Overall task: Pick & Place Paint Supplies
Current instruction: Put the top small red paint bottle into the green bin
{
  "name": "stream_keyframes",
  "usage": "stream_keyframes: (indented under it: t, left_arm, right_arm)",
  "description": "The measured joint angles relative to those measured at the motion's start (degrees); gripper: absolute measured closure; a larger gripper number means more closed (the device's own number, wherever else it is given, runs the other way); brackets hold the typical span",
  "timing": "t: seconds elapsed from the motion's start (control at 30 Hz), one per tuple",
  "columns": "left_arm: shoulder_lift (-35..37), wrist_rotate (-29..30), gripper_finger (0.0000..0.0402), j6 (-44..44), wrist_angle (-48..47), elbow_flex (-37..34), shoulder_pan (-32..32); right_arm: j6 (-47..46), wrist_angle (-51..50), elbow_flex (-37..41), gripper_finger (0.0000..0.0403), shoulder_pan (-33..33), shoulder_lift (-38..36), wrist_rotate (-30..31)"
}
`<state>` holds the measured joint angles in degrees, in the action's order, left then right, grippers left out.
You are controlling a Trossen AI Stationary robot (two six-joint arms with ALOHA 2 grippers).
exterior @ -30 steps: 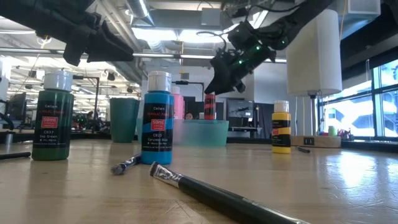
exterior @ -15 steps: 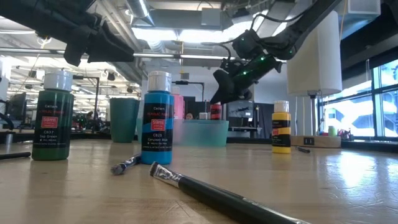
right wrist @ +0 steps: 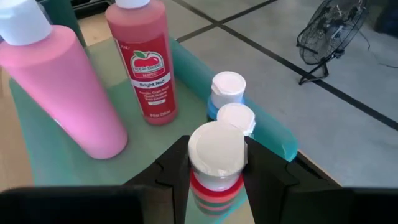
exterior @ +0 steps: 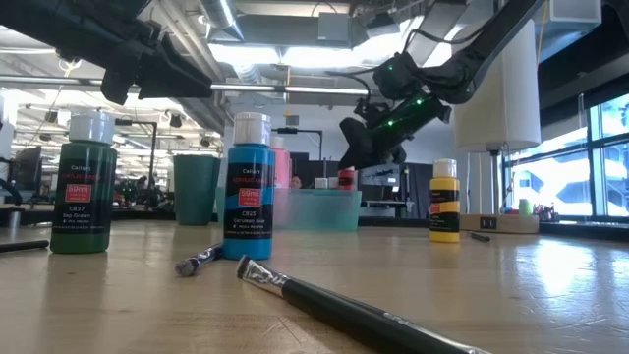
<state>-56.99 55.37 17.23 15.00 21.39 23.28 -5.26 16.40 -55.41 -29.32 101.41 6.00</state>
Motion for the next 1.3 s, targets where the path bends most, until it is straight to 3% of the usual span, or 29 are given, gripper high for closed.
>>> stream_keyframes:
  t: [0.37,0.6,1.3]
  left_arm:
    - [0.00,-5.49,0.0201,-1.66,0.00,0.00,-3.72]
    - [0.00,-5.64,0.0202,-1.68,0.00,0.00,-4.69]
    - [0.01,-6.67,0.0201,-1.68,-0.22,0.00,-4.69]
  right_arm:
    - [-1.89,2.16,-0.01,0.0283,-0.92,4.69,-0.29]
    - [-1.97,2.88,-0.07,0.0279,-0.96,5.52,-0.22]
    - [-3.30,2.48,-0.03,0.0163,-0.90,5.65,0.02]
